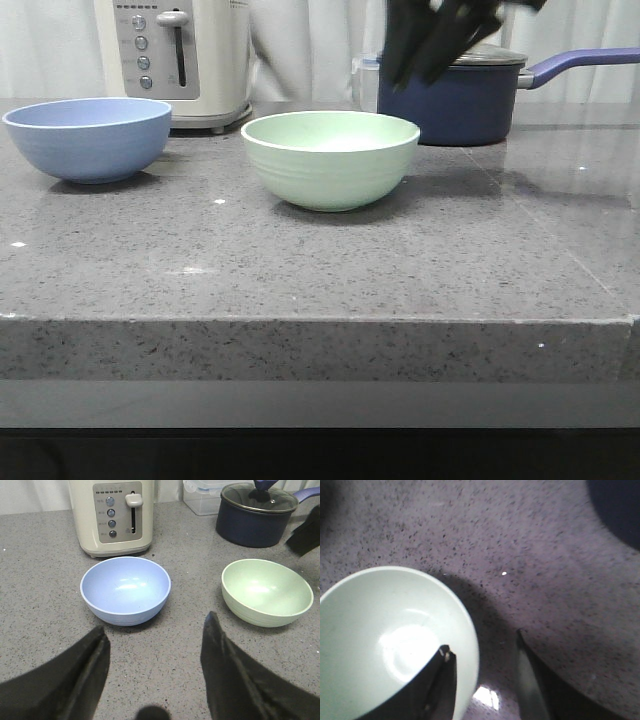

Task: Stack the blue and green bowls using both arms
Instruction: 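Carry the green bowl toward the table center and set it down, then release the green bowl and raise the right gripper beside it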

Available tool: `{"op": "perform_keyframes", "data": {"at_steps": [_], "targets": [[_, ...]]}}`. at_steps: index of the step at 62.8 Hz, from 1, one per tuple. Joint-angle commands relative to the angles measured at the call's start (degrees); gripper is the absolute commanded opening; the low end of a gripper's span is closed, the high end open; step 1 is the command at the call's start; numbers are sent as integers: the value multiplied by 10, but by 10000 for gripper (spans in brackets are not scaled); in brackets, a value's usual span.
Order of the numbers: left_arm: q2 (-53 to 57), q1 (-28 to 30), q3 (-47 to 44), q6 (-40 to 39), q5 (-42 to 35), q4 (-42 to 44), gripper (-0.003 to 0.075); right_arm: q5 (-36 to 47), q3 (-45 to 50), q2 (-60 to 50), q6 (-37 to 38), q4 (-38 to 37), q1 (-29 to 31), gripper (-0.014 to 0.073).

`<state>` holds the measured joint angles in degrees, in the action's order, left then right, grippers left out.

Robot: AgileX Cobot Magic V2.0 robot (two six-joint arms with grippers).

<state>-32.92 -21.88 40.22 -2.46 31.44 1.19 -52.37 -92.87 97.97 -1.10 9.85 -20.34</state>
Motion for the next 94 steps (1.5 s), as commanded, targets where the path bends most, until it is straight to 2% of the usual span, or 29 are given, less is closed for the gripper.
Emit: {"op": "perform_keyframes", "data": {"at_steps": [1, 15, 21, 30, 40, 50, 63, 94], "targets": [[-5, -5, 17, -1, -43, -4, 407, 14, 14, -72, -1, 0, 26, 303], [-5, -5, 17, -1, -42, -4, 407, 54, 134, -141, -16, 1, 67, 300], [-5, -5, 17, -1, -42, -4, 407, 73, 177, -147, -22, 1, 67, 267], [-5, -5, 17, -1, -42, -4, 407, 103, 225, -144, -72, 41, 67, 124], [-5, -5, 17, -1, -42, -4, 407, 95, 233, -131, -186, 115, 66, -70], [-5, -5, 17, -1, -42, -5, 407, 92, 233, -111, -288, 194, 58, -60], [-5, -5, 17, -1, -42, -5, 407, 101, 233, -81, -335, 252, 55, -60], [-5, -5, 17, -1, -42, -5, 407, 109, 233, -77, -348, 257, 54, -60]]}}
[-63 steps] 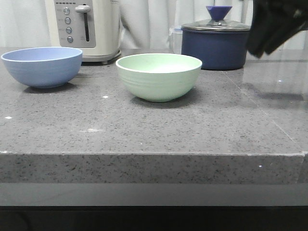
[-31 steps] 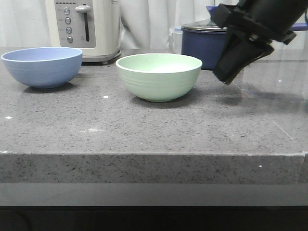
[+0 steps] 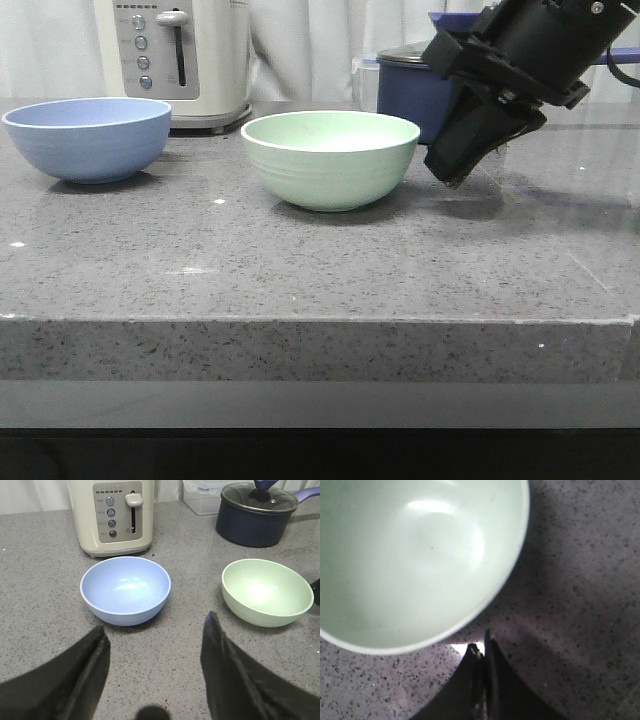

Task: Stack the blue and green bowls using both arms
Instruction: 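Release the green bowl and raise the right gripper beside it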

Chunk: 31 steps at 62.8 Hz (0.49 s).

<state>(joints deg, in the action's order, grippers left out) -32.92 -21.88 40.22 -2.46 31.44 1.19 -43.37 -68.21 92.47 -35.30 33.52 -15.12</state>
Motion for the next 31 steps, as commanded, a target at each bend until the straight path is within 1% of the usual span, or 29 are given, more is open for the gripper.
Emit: {"op": "perform_keyframes", "data": {"at_steps": [1, 31], "targets": [[-5, -5, 17, -1, -42, -5, 407, 19, -14, -22, -6, 20, 2, -60], [-5, -5, 16, -1, -42, -5, 407, 30, -14, -22, -6, 20, 2, -64]]}}
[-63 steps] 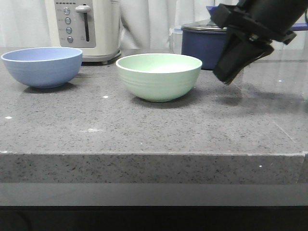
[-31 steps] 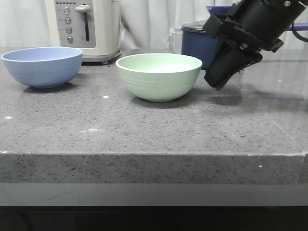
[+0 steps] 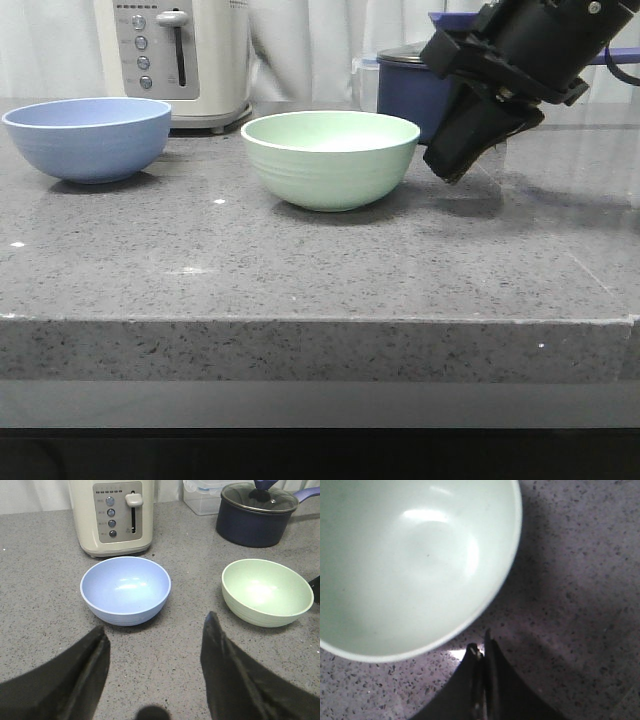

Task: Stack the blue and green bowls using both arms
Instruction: 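Release the green bowl and raise the right gripper beside it, then grasp the light blue bowl rim with the left gripper and lift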

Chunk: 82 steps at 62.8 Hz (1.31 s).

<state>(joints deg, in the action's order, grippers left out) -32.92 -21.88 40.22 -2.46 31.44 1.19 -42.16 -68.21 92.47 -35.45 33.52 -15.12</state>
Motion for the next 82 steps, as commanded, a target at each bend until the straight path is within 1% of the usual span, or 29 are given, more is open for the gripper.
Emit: {"op": "perform_keyframes", "data": {"at_steps": [1, 16, 26, 34, 39, 49, 56, 68, 82], "targets": [[-5, -5, 16, -1, -42, -5, 407, 17, -14, -22, -4, 20, 2, -64], [-16, -5, 17, -1, -18, -5, 407, 17, -14, -22, -4, 20, 2, -64], [-68, -3, 48, -6, 8, 23, 407, 17, -14, -22, -4, 20, 2, -64], [-130, 20, 95, -6, 28, 44, 407, 17, -14, -22, -4, 20, 2, -64], [-173, 50, 131, -7, 42, 44, 407, 17, -14, -22, -4, 20, 2, -64], [-272, 116, 202, -7, 64, 25, 407, 17, -14, -22, -4, 20, 2, -64], [-339, 143, 252, -7, 69, -12, 407, 17, -14, -22, -4, 20, 2, -64], [-449, 152, 329, -7, 80, -34, 407, 17, -14, -22, -4, 20, 2, -64], [-555, 152, 392, -7, 87, -50, 407, 17, -14, -22, -4, 20, 2, -64]]}}
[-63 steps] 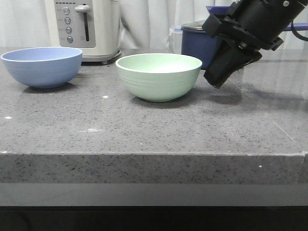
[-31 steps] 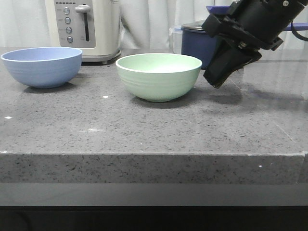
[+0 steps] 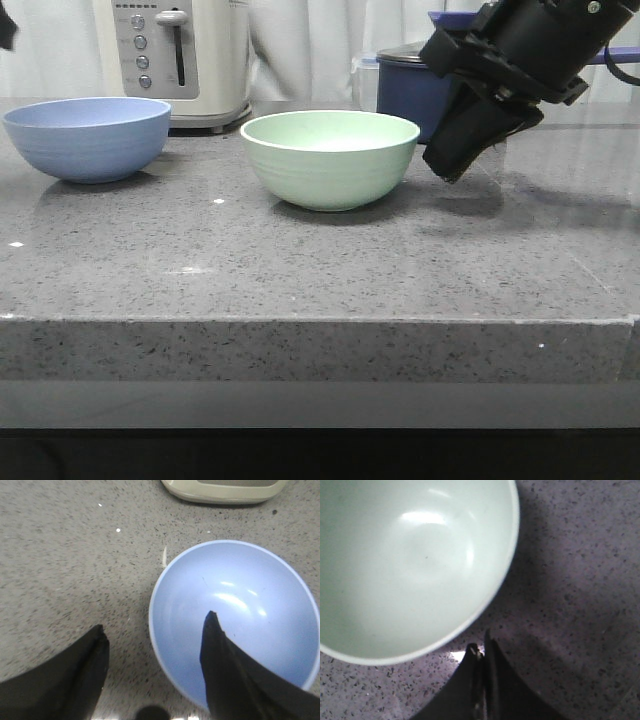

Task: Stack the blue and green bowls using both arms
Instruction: 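Grasp the light blue bowl rim with the left gripper and lift, then carry the blue bowl over the green bowl and lower it inside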

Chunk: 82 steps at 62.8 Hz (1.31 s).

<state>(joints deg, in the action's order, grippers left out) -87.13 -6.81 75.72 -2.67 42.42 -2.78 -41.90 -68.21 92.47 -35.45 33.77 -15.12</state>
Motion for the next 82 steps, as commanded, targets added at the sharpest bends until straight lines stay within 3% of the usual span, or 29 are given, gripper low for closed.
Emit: {"op": "perform_keyframes", "data": {"at_steps": [1, 26, 53, 68, 82], "targets": [[-19, 1, 40, -5, -23, -10, 407, 15, -14, -22, -4, 17, 2, -64], [-91, 1, 52, -5, -43, -10, 384, 15, -14, -22, -4, 17, 2, -64], [-90, 1, 52, -5, -46, -10, -16, 15, -14, -22, -4, 17, 2, -64], [-57, -4, 65, -5, -41, -21, -20, 15, -14, -22, -4, 17, 2, -64], [-21, -57, 130, 1, 3, -24, -20, 15, -14, -22, -4, 17, 2, -64]]}}
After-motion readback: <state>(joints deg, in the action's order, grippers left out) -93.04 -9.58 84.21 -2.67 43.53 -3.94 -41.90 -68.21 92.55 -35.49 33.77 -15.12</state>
